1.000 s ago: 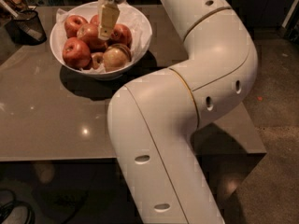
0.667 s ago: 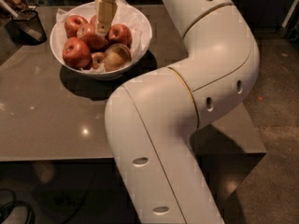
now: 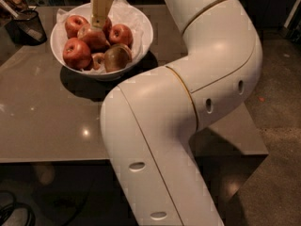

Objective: Pick apple from white bowl

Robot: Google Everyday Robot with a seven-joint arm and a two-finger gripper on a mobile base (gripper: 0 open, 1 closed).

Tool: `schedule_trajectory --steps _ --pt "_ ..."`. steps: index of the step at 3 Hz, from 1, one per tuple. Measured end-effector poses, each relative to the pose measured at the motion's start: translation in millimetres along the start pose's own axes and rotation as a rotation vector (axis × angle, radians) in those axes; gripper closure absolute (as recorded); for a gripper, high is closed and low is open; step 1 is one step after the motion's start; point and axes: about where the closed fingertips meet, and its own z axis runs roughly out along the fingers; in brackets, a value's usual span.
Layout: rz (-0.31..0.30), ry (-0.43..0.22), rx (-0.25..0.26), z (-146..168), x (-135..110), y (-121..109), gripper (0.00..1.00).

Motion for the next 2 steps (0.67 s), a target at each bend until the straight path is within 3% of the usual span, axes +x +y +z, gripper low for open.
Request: schedule_trajectory --steps 2 --pt "0.030 -0.003 -0.028 13.2 3.9 0.1 0.34"
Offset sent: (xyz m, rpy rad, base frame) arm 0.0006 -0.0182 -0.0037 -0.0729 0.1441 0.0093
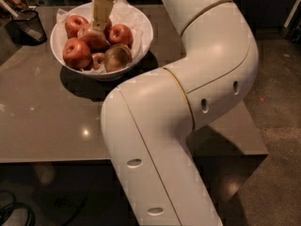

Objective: Pick apple from white bowl

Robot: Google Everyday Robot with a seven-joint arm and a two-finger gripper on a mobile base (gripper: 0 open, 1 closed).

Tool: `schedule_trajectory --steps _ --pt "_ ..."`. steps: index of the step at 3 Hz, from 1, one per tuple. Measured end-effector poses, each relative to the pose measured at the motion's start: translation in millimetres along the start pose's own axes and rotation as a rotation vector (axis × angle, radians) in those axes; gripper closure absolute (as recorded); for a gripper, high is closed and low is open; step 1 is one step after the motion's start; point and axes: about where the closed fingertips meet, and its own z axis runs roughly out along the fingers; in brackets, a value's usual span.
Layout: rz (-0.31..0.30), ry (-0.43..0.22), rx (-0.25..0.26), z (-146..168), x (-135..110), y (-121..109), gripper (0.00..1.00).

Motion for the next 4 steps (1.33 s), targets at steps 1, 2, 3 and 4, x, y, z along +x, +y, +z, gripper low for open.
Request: schedule_trajectory --steps 1,2,3,4 --pt "0.010 0.005 -0.010 5 1 0 0.32" --pt "0.003 0.006 -0.014 4 -7 2 0.25" --pt "-0.006 0.007 -0.024 10 -12 3 0.27" --pt "-0.010 0.009 -0.030 15 -15 3 0.28"
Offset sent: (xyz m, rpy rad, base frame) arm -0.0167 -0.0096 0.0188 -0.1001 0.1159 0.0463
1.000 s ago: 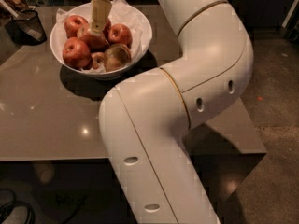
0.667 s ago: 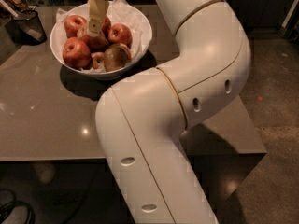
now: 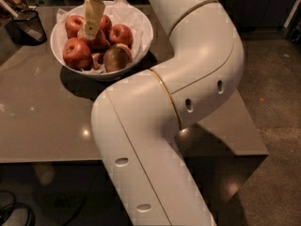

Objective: Pick apple from white bowl

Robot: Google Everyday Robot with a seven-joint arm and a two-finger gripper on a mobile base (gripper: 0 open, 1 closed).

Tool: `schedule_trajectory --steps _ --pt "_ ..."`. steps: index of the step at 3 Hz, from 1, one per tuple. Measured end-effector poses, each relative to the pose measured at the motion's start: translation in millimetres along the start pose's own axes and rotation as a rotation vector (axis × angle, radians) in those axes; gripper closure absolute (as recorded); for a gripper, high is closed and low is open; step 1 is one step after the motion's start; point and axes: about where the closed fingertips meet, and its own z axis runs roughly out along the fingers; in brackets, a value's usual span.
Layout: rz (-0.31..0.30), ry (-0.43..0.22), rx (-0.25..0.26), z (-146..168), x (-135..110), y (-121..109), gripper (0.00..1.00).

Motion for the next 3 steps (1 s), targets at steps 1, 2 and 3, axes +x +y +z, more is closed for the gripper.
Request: schedule_trajectory --steps 1,2,3 --pt "0.007 0.006 -0.004 3 4 -1 0.47" --pt "0.011 0.011 -0.006 5 7 -2 0.42" --pt "0.025 0.017 -0.007 5 15 -2 0.40"
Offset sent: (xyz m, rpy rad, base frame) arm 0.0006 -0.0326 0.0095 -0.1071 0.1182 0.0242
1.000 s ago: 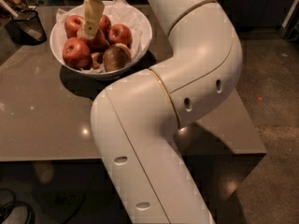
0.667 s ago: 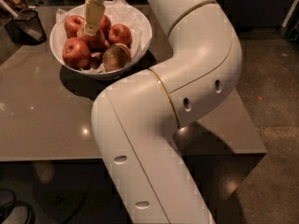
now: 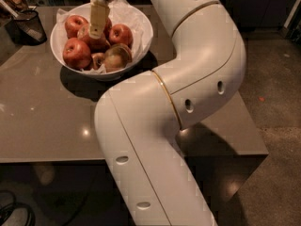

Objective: Pick apple from white bowl

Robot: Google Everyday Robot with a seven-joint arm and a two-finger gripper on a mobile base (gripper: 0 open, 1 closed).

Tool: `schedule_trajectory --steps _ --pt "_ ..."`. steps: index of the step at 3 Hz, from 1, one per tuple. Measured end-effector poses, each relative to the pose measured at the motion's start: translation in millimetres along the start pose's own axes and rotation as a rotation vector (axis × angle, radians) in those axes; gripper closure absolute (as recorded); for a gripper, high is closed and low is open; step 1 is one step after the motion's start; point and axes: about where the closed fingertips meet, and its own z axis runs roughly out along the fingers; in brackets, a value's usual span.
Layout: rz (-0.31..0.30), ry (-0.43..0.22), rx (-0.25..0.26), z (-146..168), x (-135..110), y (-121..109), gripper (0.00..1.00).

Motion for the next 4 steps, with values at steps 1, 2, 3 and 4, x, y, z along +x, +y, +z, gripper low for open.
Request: schedule_trajectory --steps 1,2,3,4 --pt "0.007 0.003 -0.004 2 4 -1 0.37" --pt "0.007 0.007 -0.010 7 6 -2 0.37" --pt "0.009 0.012 -0.021 15 8 -3 0.37" --pt "0.020 0.016 -0.033 23 13 -4 0.37"
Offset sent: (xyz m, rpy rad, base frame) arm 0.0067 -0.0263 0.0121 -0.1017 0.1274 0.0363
